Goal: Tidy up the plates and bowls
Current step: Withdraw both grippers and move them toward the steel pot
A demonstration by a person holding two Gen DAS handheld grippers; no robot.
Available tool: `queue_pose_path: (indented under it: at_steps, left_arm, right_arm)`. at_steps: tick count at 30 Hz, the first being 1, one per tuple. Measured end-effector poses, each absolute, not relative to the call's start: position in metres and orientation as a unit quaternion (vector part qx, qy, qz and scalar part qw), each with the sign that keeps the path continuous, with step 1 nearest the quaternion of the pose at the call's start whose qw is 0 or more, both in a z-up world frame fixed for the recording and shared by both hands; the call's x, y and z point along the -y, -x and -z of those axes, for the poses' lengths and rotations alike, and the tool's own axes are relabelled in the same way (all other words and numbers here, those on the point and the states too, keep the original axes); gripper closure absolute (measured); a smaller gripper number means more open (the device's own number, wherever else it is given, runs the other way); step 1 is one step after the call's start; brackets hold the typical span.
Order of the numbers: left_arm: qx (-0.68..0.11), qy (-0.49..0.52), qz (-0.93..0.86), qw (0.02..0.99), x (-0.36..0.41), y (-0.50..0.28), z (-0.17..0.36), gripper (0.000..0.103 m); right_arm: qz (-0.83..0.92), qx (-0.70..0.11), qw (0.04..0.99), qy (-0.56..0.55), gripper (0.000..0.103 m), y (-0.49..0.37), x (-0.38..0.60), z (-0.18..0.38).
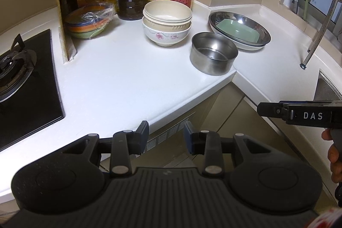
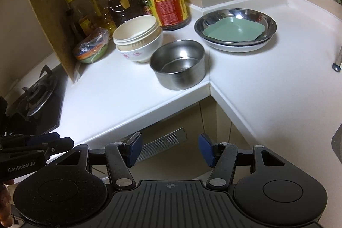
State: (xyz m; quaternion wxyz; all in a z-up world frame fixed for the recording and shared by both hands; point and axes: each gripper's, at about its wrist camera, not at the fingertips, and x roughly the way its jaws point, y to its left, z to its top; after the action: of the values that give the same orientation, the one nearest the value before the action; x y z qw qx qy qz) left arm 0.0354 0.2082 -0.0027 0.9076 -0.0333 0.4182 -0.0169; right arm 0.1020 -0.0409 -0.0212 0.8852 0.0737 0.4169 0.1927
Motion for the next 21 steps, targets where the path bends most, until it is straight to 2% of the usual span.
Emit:
queue_pose_path:
  at_steps: [21]
  left_arm:
    - [-0.421, 0.052, 0.029, 0.905, -0.173, -0.113, 0.018, 0.071]
  right_arm:
    - [-0.177, -0.422, 0.886, -0.075, 0.045, -0.177, 0.083, 0.03]
